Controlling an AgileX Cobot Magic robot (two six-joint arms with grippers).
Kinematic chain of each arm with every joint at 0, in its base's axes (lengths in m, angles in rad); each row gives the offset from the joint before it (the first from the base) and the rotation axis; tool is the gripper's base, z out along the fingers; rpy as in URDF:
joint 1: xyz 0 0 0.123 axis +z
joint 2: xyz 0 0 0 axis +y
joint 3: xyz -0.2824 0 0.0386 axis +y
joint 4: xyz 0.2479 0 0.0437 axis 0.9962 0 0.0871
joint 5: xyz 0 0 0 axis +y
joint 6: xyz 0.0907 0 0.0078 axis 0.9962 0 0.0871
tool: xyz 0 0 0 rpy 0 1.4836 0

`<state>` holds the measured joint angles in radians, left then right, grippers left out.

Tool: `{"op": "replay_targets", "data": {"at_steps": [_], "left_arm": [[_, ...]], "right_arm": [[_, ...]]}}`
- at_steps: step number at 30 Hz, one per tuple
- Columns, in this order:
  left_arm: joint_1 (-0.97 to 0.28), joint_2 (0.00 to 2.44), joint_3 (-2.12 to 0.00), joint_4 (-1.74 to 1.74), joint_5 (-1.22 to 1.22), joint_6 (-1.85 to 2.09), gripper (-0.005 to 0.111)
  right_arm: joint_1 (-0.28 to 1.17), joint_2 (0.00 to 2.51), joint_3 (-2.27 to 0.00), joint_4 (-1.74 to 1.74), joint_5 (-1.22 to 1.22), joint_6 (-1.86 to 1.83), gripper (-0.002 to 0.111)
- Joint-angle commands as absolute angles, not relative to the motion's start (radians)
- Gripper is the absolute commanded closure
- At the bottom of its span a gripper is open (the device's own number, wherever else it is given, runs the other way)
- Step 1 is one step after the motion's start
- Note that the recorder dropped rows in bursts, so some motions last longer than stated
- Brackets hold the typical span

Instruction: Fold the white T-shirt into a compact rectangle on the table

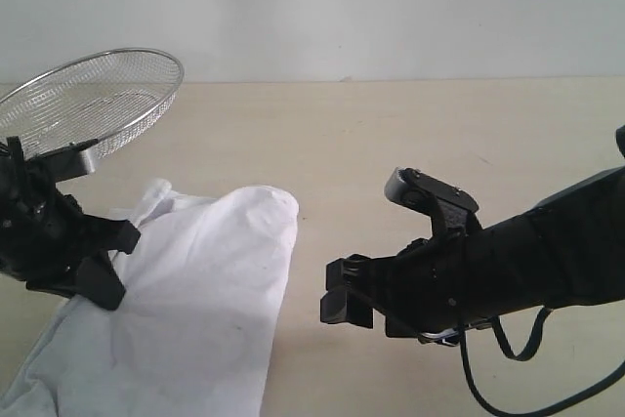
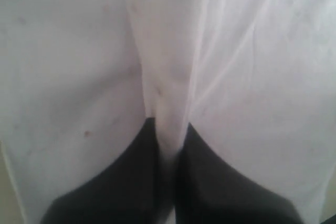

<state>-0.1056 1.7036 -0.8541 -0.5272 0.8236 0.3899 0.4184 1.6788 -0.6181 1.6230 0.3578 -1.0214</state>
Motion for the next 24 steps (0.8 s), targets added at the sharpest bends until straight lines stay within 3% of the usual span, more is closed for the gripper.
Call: {"op": "replay_targets", "data": {"at_steps": [1,7,14,24], "left_arm": [[-0.103,1.699,-0.848,-0.37,0.83,0.258,0.102],[-0.103,1.699,-0.858,-0.384,0.838,0.292,0.097],[-0.103,1.699,-0.858,-0.39,0.849,0.276,0.058],[-0.103,1.699,-0.858,-0.4,0.845,0.276,0.065]], "right_arm": [[0.412,1.677,-0.618,1.62,0.363,-1.034,0.041],[0.412,1.677,-0.618,1.62,0.37,-1.04,0.041],[0.412,1.677,-0.632,1.62,0.464,-1.102,0.041],[0.412,1.814,-0.719,1.744,0.646,-1.151,0.041]]}}
